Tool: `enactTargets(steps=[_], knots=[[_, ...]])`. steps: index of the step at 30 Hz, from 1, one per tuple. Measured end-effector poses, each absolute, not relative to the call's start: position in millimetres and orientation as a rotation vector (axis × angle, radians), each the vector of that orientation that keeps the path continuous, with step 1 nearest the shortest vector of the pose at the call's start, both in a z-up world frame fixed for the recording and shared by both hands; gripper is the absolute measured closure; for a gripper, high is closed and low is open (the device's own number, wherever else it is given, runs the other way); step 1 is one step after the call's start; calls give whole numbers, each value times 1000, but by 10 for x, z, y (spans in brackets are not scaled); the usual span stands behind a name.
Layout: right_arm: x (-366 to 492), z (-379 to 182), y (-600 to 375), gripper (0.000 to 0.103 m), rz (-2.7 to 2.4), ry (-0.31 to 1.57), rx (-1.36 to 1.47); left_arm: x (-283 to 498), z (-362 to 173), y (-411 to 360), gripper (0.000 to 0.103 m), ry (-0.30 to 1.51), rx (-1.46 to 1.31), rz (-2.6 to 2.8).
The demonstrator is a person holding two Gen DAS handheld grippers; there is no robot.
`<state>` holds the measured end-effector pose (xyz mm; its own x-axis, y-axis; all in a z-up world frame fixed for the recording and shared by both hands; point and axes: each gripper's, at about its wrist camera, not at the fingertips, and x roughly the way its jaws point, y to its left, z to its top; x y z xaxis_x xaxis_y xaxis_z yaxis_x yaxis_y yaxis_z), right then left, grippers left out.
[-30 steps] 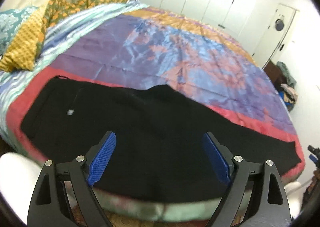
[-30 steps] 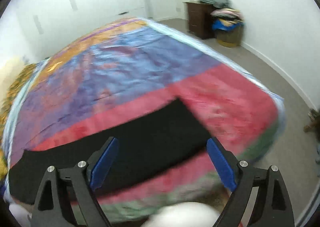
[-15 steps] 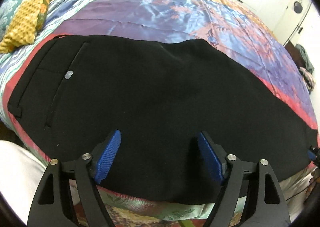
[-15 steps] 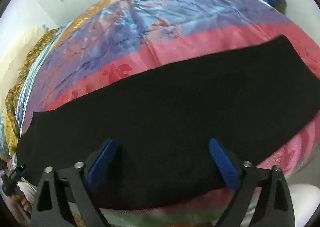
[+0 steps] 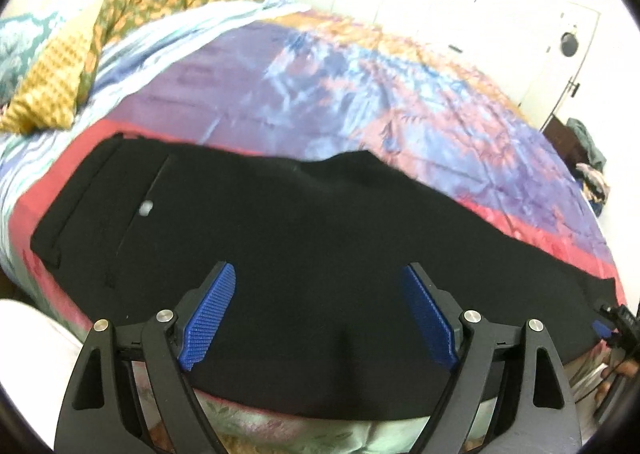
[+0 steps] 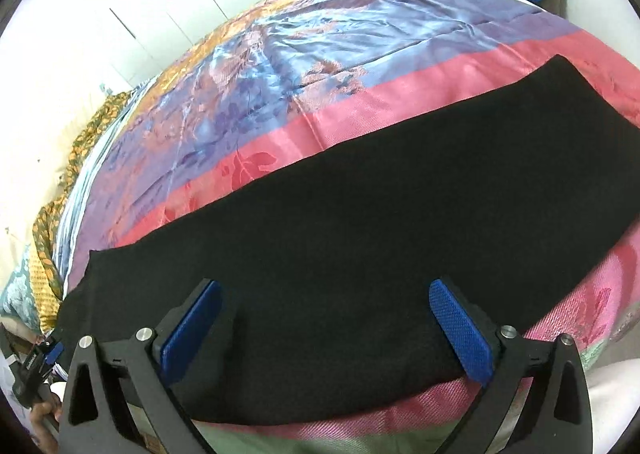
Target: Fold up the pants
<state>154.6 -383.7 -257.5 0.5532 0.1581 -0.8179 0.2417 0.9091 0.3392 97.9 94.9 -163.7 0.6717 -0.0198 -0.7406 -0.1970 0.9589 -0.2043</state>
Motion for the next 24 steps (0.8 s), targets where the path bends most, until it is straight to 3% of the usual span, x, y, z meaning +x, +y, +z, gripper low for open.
enactTargets(steps=[14,24], knots=[[1541,-2545,-3884,0,-49,984,468,1077,-1997,938,16,992,-282,113],[1836,-2516,-4787,1,2,1103,794,1081,-2013,890,15,1003,-240,119]])
